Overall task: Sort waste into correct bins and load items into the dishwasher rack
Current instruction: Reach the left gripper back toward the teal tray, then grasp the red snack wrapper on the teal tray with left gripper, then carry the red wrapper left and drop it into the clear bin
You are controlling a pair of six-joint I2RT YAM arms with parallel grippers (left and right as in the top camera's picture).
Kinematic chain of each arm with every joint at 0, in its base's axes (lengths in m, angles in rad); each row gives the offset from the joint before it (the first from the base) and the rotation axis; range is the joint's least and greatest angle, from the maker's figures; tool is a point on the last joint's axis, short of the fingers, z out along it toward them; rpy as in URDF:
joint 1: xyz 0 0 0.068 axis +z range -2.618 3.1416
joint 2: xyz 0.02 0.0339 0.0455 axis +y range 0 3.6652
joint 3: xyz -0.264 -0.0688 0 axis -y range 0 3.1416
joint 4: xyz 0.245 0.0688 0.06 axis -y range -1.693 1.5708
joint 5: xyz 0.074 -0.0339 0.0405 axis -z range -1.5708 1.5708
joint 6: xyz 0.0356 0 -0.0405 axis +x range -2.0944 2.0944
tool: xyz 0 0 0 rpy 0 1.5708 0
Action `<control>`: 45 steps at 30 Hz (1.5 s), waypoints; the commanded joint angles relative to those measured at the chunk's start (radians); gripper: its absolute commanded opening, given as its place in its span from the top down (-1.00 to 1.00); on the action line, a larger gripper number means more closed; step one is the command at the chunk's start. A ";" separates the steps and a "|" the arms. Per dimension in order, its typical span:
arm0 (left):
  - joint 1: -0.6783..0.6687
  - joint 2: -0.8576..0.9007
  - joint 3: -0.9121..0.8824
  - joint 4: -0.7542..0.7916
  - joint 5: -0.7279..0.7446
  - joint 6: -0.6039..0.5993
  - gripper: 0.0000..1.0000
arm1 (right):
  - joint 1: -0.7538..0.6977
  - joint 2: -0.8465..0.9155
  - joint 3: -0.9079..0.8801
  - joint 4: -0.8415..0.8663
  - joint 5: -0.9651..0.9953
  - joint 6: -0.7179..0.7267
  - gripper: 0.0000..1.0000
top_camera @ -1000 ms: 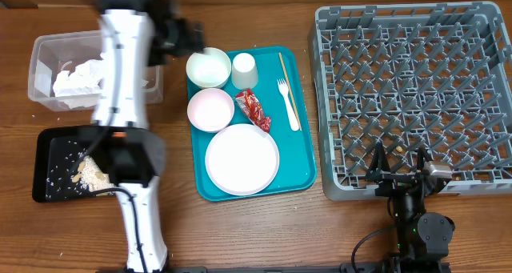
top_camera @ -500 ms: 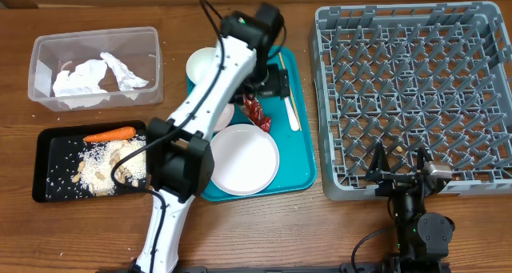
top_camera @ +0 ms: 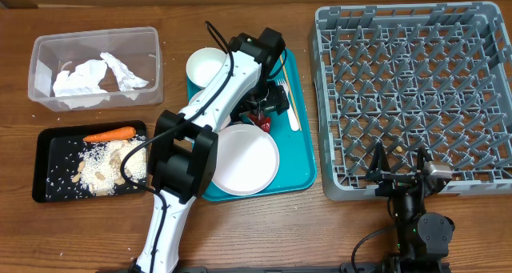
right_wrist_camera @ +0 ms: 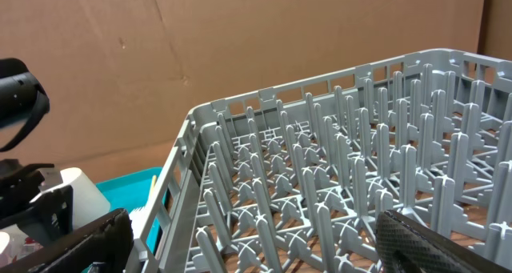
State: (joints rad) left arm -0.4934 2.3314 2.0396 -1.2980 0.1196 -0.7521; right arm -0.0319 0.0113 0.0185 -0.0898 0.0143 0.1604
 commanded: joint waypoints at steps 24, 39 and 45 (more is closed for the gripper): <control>0.001 -0.004 -0.044 0.086 -0.048 0.031 -0.52 | 0.005 -0.007 -0.010 0.006 0.002 -0.001 -1.00; 0.001 -0.005 -0.037 0.091 -0.047 0.057 0.92 | 0.005 -0.007 -0.010 0.006 0.002 -0.001 -1.00; -0.010 -0.034 0.041 0.056 -0.016 0.129 0.92 | 0.005 -0.007 -0.010 0.006 0.002 -0.001 -0.99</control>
State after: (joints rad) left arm -0.4934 2.3310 2.0026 -1.2182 0.0883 -0.6777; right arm -0.0319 0.0113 0.0185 -0.0895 0.0147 0.1604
